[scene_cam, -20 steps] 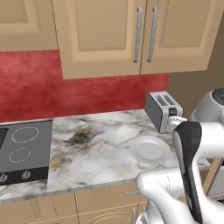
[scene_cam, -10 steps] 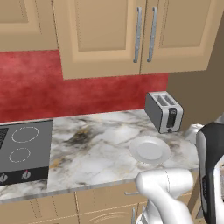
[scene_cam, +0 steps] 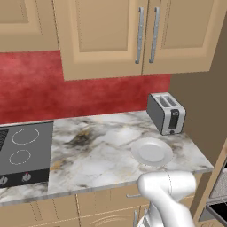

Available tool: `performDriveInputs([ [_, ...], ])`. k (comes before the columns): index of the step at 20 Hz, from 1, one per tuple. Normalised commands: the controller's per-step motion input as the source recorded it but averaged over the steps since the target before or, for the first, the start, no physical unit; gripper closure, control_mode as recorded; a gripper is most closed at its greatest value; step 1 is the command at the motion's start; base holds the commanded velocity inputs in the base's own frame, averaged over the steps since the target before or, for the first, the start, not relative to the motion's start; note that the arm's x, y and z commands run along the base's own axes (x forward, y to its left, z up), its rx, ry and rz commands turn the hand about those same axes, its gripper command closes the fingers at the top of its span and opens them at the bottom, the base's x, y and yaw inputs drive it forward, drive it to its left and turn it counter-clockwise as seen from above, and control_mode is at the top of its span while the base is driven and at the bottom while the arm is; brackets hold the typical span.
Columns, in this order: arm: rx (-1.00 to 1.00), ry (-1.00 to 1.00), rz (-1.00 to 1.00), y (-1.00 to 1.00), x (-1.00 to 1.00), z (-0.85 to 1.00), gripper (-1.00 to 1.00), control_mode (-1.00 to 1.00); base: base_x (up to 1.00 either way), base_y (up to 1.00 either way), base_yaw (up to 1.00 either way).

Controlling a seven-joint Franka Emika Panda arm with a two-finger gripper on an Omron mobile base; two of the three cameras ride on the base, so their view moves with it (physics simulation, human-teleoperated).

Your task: Place the chicken drumstick on the bottom rack of the oven.

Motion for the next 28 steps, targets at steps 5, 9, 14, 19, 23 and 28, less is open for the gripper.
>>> performDriveInputs([
  [5,0.0,-0.01,0.04,-1.0,0.03,-0.98,1.0,-1.0,0.0,0.0,0.0],
  [9,0.06,0.0,0.07,-0.93,0.16,-0.58,1.0,-1.0,0.0,0.0,0.0],
  [14,0.1,-0.09,0.17,-0.61,0.04,-0.12,1.0,-1.0,0.0,0.0,0.0],
  [19,0.07,-0.01,0.22,-0.78,0.15,-0.12,1.0,-1.0,0.0,0.0,0.0],
  [23,0.01,0.0,0.1,-0.81,0.15,-0.41,1.0,-1.0,0.0,0.0,0.0],
  [28,0.02,-0.07,0.02,-0.66,0.07,-0.38,1.0,-1.0,0.0,0.0,0.0],
])
